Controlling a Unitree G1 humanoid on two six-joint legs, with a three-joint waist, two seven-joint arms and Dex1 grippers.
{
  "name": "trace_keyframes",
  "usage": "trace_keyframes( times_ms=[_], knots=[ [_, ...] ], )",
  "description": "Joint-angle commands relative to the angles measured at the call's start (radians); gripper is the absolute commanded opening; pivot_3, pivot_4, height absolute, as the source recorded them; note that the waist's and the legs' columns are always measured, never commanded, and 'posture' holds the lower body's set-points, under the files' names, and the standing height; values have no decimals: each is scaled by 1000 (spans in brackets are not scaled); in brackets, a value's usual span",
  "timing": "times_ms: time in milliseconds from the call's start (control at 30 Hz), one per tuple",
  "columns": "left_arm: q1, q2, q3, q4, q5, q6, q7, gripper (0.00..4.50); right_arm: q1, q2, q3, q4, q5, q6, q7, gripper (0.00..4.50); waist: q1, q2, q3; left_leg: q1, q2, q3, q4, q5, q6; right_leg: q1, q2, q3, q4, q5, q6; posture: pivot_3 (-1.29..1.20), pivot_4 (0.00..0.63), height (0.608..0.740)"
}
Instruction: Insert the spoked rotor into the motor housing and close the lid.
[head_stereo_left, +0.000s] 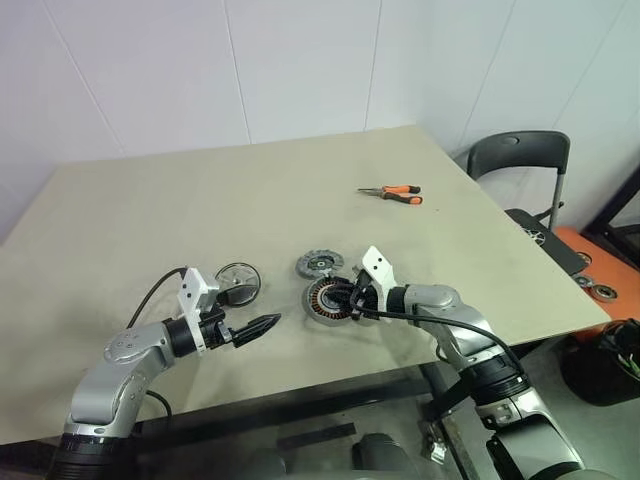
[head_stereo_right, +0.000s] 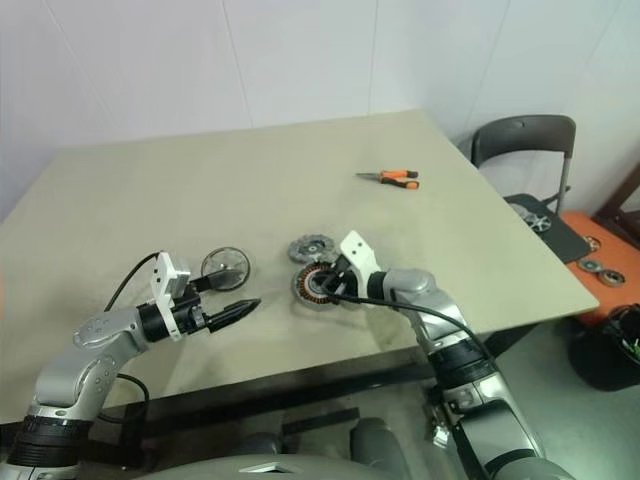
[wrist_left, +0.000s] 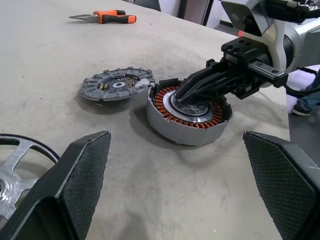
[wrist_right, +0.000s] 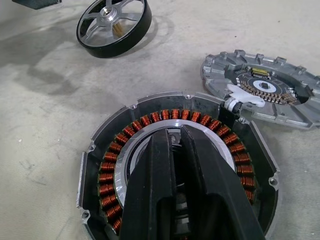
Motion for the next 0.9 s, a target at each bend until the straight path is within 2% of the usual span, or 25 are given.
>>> trace_keyframes(
  times_ms=[33,333,600,900],
  knots=[
    [-6,4,25,-19,-9,-17,-2,4500,-20,27,-46,25,26,27,-22,380,0,0,0,0,0,0,0,0,0,0,0,0,0,0,0,0,0,740],
    [1,3,21,-31,-7,-19,1,4500,-60,97,-148,34,92,60,-77,380,2,1,1,-3,0,0,0,0,0,-3,0,0,0,0,0,0,0,740],
    [4,4,21,-24,-4,-23,-4,4500,-41,96,-111,-1,89,75,-49,380,1,1,1,-2,0,0,-1,0,0,-3,0,0,0,0,0,0,0,740],
    [7,3,20,-24,-3,-24,-2,4500,-51,108,-178,-67,230,218,-24,380,1,1,1,-2,0,0,-1,0,0,-3,0,0,0,0,0,0,0,740]
  ],
)
